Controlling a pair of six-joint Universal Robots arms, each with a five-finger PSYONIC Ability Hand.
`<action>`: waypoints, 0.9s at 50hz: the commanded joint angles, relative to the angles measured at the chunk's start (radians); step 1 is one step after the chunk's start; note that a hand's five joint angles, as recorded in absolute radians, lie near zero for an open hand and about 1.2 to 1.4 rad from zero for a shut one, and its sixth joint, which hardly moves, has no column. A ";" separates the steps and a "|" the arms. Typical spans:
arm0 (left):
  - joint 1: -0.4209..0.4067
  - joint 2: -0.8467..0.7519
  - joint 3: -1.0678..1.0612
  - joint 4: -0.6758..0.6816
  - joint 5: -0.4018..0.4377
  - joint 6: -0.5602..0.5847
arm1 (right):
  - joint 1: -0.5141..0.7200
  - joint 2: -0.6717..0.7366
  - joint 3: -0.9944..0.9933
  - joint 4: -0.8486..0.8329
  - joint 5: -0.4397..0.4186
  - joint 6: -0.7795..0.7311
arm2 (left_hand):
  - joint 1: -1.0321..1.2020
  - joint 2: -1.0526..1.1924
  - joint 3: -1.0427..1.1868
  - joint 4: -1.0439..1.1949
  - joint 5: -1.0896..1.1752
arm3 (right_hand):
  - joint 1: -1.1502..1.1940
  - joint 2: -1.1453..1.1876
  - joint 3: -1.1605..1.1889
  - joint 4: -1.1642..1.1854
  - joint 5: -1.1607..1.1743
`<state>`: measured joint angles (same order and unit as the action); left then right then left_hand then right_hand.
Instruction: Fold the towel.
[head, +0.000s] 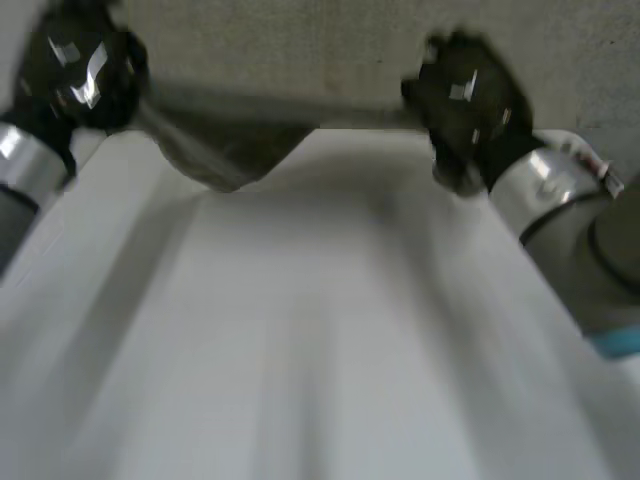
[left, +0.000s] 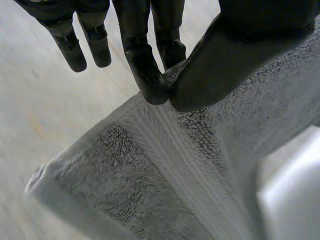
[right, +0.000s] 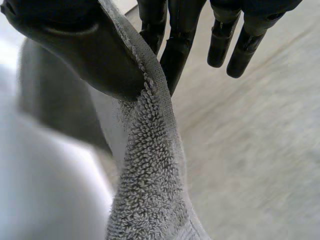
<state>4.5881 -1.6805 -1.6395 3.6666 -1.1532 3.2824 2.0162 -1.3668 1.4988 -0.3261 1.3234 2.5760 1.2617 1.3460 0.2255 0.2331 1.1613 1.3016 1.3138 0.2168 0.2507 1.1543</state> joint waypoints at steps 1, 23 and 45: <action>0.000 -0.082 -0.225 0.026 0.073 0.173 | -0.008 0.076 0.197 -0.044 -0.018 -0.077 | 0.135 0.050 -0.051 -0.059 0.060 | 0.095 0.082 -0.042 -0.076 0.067; 0.060 -0.068 -0.298 -0.181 0.078 0.387 | -0.094 0.089 0.331 0.039 0.002 -0.022 | 0.135 0.050 -0.051 -0.059 0.060 | -0.136 -0.148 -0.042 -0.076 -0.163; 0.147 -0.059 -0.287 -0.191 0.076 0.382 | -0.145 0.245 0.216 0.041 0.099 0.348 | 0.135 0.050 -0.051 -0.059 0.060 | -0.638 -0.650 -0.042 -0.076 -0.665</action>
<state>4.7008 -1.7317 -1.9298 3.4760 -1.0767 3.6651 1.8813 -1.1470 1.7327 -0.2855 1.4049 2.8926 1.2748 1.3512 0.2255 0.2331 1.1812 0.7169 0.7288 0.2168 0.2507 0.5153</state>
